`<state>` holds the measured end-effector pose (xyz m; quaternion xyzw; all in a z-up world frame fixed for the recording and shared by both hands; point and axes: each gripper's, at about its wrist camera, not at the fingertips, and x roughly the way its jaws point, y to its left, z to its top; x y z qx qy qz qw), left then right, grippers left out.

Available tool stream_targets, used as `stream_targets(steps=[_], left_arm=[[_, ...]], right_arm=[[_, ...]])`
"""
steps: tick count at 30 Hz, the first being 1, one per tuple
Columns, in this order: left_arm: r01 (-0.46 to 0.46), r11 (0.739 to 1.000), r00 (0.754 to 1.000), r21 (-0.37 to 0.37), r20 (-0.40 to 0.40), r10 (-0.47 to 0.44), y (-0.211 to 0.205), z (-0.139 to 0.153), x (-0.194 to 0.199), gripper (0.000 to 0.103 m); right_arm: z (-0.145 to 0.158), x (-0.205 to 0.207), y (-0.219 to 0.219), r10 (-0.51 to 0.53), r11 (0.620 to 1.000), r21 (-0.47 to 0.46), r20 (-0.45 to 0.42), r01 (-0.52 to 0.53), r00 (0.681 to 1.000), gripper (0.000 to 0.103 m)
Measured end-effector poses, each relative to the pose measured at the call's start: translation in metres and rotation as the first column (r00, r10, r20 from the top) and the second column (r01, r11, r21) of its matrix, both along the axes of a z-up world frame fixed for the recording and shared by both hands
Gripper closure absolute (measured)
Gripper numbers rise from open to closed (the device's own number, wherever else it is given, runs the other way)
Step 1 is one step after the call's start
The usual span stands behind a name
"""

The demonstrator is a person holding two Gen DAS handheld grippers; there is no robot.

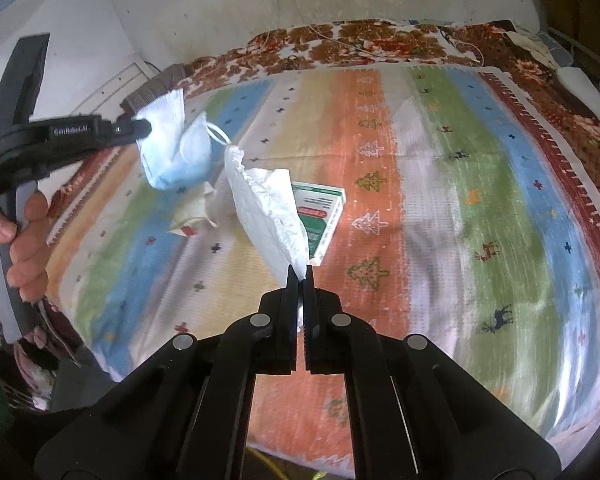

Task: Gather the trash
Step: 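Lift mask and bag and carry both toward the bin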

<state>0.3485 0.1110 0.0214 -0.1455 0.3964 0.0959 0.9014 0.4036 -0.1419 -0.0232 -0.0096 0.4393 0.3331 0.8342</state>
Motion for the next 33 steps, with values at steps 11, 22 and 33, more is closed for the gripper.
stream_targets(steps=[11, 22, 33], left_arm=[[0.004, 0.999, 0.999, -0.038, 0.045, -0.003, -0.016, 0.019, -0.065, 0.095], [0.035, 0.992, 0.996, -0.124, 0.082, -0.024, -0.036, 0.030, -0.107, 0.095], [0.077, 0.986, 0.994, -0.151, 0.086, -0.064, -0.054, 0.032, -0.144, 0.095]], right_arm=[[0.032, -0.033, -0.014, -0.019, 0.999, 0.037, 0.042, 0.017, 0.999, 0.102], [0.059, -0.067, -0.036, -0.037, 0.996, 0.087, 0.067, 0.031, 0.997, 0.102], [0.071, -0.094, -0.044, -0.010, 0.992, 0.127, 0.066, 0.002, 0.998, 0.102]])
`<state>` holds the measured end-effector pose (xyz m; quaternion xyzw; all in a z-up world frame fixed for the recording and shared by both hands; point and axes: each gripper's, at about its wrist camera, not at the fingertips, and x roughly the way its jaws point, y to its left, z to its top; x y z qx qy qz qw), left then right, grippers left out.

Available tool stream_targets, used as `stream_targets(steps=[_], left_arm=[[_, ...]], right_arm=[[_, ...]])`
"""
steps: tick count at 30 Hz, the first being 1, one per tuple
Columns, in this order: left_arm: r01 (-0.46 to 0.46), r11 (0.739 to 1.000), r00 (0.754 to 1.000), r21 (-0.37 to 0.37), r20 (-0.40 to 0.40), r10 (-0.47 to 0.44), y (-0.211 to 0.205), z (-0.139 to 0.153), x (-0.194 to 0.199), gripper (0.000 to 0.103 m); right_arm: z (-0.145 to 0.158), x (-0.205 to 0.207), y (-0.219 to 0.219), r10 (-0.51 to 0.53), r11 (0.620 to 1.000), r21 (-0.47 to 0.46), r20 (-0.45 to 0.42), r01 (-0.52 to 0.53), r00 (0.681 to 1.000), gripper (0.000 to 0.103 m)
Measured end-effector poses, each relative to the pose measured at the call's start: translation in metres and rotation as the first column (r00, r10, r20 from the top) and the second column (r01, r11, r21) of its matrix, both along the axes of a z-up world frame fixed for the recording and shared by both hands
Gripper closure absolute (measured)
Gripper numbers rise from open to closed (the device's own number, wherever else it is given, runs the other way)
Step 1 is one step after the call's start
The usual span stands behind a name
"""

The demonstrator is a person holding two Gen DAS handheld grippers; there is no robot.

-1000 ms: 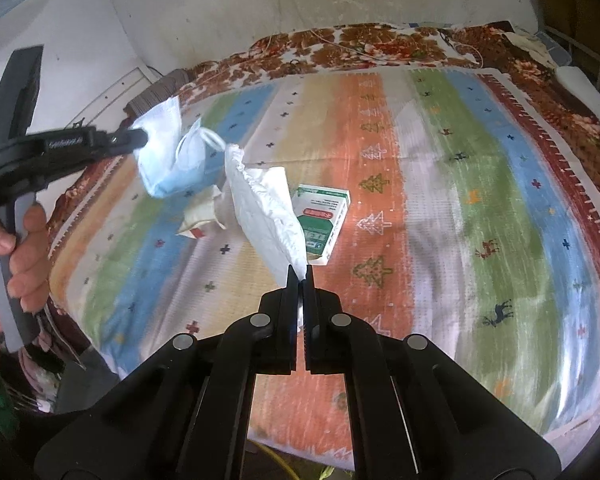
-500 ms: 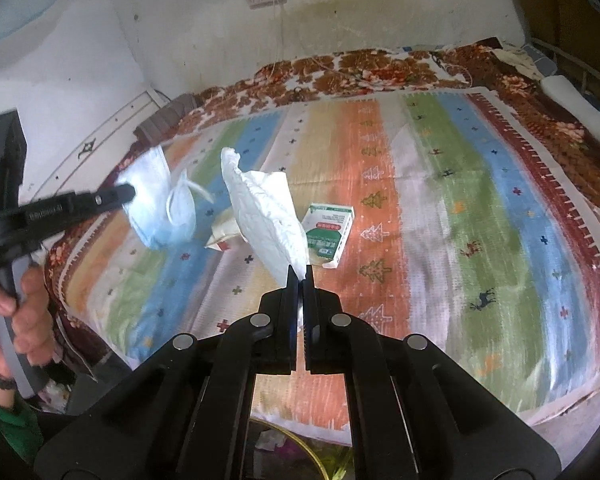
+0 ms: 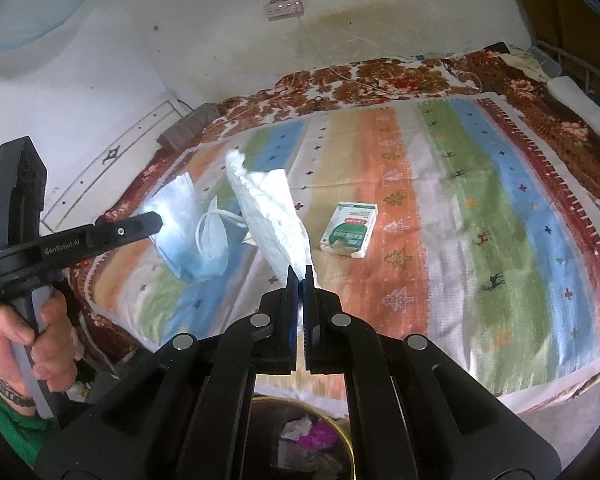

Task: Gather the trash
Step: 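Lift mask and bag and carry both toward the bin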

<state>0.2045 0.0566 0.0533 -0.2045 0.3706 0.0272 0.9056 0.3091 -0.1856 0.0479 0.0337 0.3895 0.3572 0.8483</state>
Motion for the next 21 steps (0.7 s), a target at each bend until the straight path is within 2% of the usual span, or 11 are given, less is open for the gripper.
stream_targets(steps=[14, 21], left_arm=[[0.041, 0.996, 0.998, -0.078, -0.049, -0.045, -0.018, -0.014, -0.050, 0.095], [0.096, 0.994, 0.994, -0.054, -0.045, -0.099, -0.037, -0.016, -0.067, 0.095]], right_arm=[[0.003, -0.036, -0.023, -0.015, 0.999, -0.044, -0.040, 0.014, 0.999, 0.102], [-0.004, -0.064, -0.023, -0.007, 0.997, -0.078, -0.056, 0.003, 0.998, 0.102]])
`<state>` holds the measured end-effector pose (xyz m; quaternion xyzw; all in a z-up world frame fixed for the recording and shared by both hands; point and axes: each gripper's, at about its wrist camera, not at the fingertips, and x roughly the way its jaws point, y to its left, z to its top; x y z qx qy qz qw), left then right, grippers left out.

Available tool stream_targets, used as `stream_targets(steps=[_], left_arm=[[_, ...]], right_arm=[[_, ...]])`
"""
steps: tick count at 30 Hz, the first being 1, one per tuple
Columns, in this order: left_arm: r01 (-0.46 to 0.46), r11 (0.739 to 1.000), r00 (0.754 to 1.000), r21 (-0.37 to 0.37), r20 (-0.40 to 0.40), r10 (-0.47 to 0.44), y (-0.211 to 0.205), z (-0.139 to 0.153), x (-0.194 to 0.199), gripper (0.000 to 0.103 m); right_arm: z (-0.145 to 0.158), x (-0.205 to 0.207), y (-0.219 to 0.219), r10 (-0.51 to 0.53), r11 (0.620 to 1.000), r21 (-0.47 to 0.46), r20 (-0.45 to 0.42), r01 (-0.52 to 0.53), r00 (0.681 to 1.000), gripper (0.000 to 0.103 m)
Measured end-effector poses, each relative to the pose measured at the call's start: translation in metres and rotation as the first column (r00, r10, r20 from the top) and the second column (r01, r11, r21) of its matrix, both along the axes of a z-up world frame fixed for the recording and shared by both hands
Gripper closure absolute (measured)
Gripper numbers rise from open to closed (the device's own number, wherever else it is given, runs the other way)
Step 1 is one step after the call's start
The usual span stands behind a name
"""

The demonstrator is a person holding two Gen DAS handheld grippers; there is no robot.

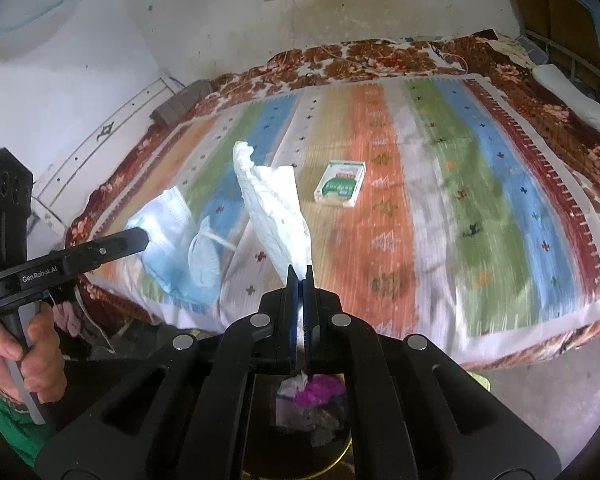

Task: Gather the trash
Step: 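Lift mask and bag and carry both toward the bin, then hold mask and bag over the bin and open both grippers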

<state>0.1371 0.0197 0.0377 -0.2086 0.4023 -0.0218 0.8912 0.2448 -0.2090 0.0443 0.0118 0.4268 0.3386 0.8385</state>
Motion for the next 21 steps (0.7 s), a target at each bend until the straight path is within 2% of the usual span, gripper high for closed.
stream_targets(steps=[9, 21], left_arm=[[0.025, 0.999, 0.999, 0.030, -0.034, -0.024, -0.017, -0.016, -0.023, 0.095], [-0.001, 1.000, 0.999, -0.030, -0.035, 0.000, -0.017, -0.029, -0.058, 0.095]], right_arm=[[-0.008, -0.027, -0.010, -0.033, 0.999, -0.017, 0.011, 0.033, 0.999, 0.102], [-0.026, -0.055, -0.009, -0.019, 0.999, -0.049, -0.021, 0.018, 1.000, 0.102]])
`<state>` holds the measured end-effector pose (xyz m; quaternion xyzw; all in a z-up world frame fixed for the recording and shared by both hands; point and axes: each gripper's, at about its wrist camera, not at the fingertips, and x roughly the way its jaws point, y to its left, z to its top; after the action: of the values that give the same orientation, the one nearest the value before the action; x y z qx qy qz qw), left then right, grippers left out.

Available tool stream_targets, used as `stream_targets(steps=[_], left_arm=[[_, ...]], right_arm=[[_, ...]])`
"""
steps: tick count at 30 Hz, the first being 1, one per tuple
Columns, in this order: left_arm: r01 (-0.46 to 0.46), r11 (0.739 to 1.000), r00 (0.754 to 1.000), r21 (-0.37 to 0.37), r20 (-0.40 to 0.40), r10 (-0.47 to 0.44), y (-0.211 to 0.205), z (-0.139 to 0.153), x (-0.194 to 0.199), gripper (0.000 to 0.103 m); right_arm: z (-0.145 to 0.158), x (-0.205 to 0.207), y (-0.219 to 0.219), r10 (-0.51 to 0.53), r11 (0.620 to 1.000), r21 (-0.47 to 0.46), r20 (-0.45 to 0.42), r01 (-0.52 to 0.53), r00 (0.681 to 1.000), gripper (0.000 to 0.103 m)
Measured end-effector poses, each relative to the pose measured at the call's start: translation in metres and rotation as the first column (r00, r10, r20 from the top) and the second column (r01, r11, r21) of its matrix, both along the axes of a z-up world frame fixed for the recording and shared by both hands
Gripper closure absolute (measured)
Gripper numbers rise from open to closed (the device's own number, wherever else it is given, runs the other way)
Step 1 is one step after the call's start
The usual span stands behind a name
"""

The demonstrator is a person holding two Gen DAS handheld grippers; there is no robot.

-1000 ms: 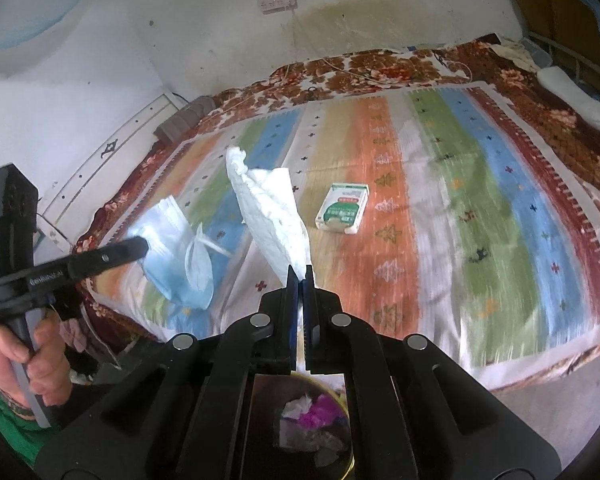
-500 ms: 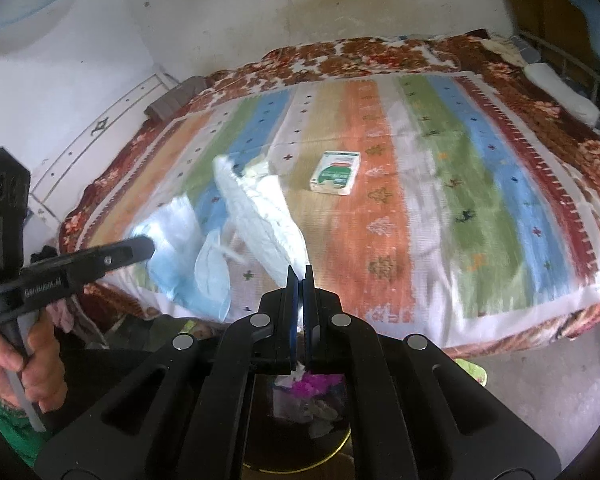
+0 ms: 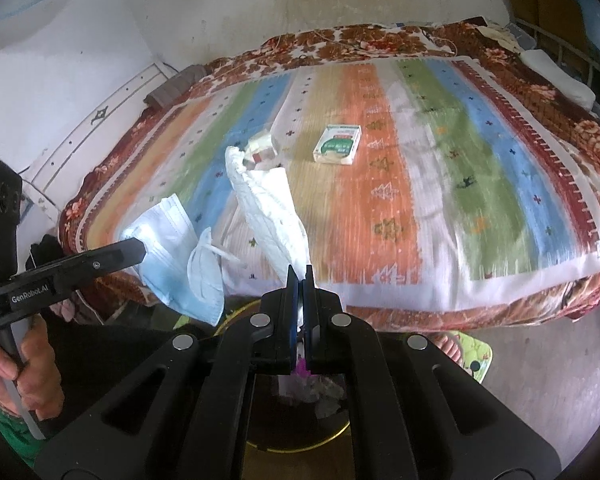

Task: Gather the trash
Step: 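Hold mask and bag over the bin and open both grippers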

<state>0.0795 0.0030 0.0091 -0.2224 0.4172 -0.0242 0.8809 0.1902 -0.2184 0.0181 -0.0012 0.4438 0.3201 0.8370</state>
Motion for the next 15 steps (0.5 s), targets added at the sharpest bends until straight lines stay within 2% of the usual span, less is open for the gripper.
stream_targets(steps=[4, 8, 15], left_arm=[[-0.018, 1.000, 1.000, -0.016, -0.013, 0.018, 0.002, -0.006, -0.008, 0.094], [-0.034, 0.999, 0.999, 0.005, -0.040, 0.034, -0.001, -0.015, -0.015, 0.094], [-0.050, 0.999, 0.993, 0.019, -0.103, 0.052, -0.009, -0.035, -0.019, 0.094]], right_arm=[[-0.009, -0.008, 0.001, -0.001, 0.999, -0.035, -0.021, 0.000, 1.000, 0.102], [-0.023, -0.021, 0.005, -0.016, 0.996, -0.086, -0.028, 0.014, 0.999, 0.102], [-0.045, -0.030, 0.008, -0.028, 0.991, -0.130, -0.093, 0.016, 0.995, 0.102]])
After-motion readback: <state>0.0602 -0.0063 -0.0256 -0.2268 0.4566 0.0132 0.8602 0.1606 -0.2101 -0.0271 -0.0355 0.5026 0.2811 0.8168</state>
